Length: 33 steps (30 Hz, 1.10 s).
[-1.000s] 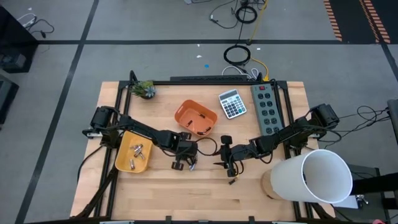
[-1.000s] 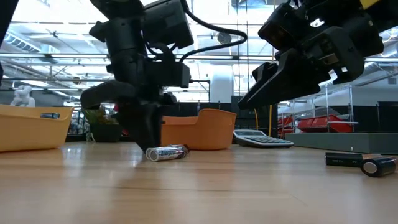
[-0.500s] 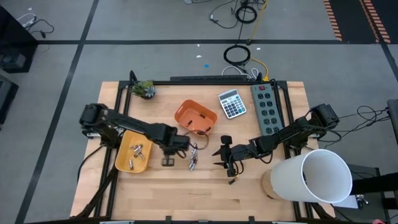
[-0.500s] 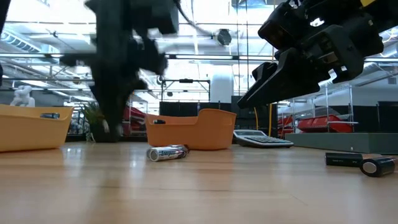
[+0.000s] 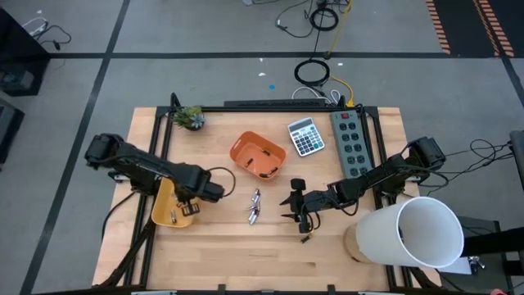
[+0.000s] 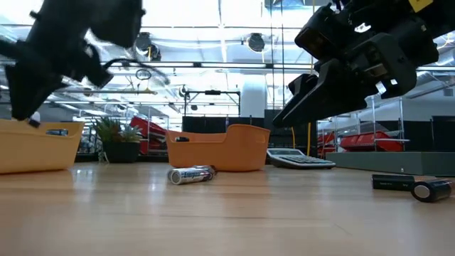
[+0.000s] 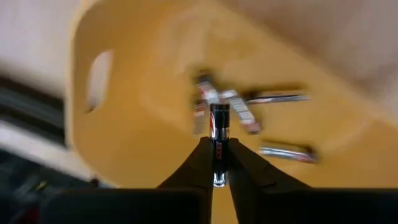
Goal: Sort batteries
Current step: Put the silver battery into the yellow bin
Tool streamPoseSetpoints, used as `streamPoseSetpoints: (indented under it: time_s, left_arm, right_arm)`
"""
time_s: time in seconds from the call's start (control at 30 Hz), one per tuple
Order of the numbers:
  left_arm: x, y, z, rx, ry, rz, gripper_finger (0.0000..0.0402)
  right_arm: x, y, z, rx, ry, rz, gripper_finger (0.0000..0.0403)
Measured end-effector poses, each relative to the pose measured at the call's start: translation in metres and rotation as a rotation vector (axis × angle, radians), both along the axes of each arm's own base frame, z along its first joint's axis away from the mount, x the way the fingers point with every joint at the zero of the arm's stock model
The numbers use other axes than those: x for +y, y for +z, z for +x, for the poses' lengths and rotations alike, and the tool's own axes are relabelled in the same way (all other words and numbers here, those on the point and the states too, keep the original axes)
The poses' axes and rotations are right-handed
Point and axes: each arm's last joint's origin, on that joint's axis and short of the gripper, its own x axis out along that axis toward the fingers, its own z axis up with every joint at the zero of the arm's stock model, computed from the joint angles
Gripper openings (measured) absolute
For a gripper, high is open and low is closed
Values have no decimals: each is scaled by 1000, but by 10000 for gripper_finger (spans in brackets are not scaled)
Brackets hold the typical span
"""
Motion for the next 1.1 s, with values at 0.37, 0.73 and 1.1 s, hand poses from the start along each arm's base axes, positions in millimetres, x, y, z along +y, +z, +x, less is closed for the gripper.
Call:
streamPoseSetpoints:
  time_s: [0.37,0.73,1.1]
  left_arm:
    - [2,1,-1,13,-24,-51,129]
    - [-13,24,81,-770,-365,-45,132]
    - [-23,-14,119,-866,-370,-39,132]
  right_arm:
    - [0,0,0,-1,0,0,171]
    - [-2,0,1,-7,2,-16,171]
    - [-2,-2,0,14,6,-22,171]
